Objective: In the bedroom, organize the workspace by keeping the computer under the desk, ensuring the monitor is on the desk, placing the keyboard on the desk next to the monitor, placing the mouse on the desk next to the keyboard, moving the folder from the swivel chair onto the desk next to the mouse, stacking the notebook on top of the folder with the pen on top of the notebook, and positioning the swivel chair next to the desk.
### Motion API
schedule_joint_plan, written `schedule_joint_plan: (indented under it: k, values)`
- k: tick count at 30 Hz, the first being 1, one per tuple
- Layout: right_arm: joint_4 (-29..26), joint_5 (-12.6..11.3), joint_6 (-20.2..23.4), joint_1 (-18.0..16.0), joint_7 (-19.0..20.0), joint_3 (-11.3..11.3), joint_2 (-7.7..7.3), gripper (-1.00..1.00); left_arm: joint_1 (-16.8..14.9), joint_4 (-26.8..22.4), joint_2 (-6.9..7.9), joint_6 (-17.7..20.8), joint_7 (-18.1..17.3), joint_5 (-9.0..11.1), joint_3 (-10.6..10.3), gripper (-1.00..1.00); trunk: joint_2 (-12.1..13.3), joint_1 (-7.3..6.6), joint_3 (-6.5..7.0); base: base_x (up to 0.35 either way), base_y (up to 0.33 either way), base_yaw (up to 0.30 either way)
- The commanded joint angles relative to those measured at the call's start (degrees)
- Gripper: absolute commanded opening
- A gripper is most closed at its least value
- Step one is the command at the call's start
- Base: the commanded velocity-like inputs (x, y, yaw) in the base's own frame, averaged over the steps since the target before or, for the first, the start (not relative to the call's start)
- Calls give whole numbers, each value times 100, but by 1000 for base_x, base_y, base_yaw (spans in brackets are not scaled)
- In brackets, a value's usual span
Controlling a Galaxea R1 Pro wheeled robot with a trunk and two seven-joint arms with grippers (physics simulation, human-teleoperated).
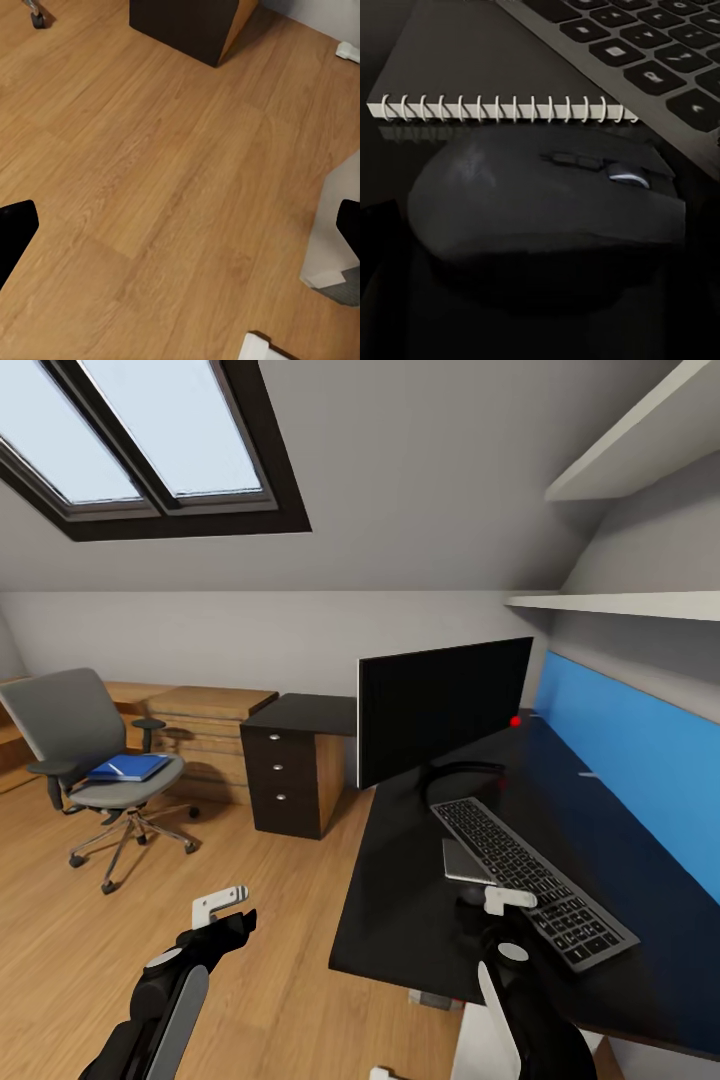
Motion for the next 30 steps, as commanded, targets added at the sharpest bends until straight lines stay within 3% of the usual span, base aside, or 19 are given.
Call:
schedule_joint_plan:
  k: [1,17,18,30]
  values:
    - [304,50,67,-2,2,-7,3,100,-4,-7,-3,20,41,61,4,100,-2,1,-7,41,0,0]
    - [304,45,112,-2,2,-10,3,100,-4,-7,-3,20,41,63,4,100,-2,1,-7,5,0,0]
    - [304,44,125,-2,2,-12,3,-100,-4,-7,-3,20,41,66,4,100,-2,1,-7,0,0,0]
    - [303,43,128,-2,11,-6,3,-100,-4,-7,-3,20,41,69,4,100,-2,1,-7,0,0,0]
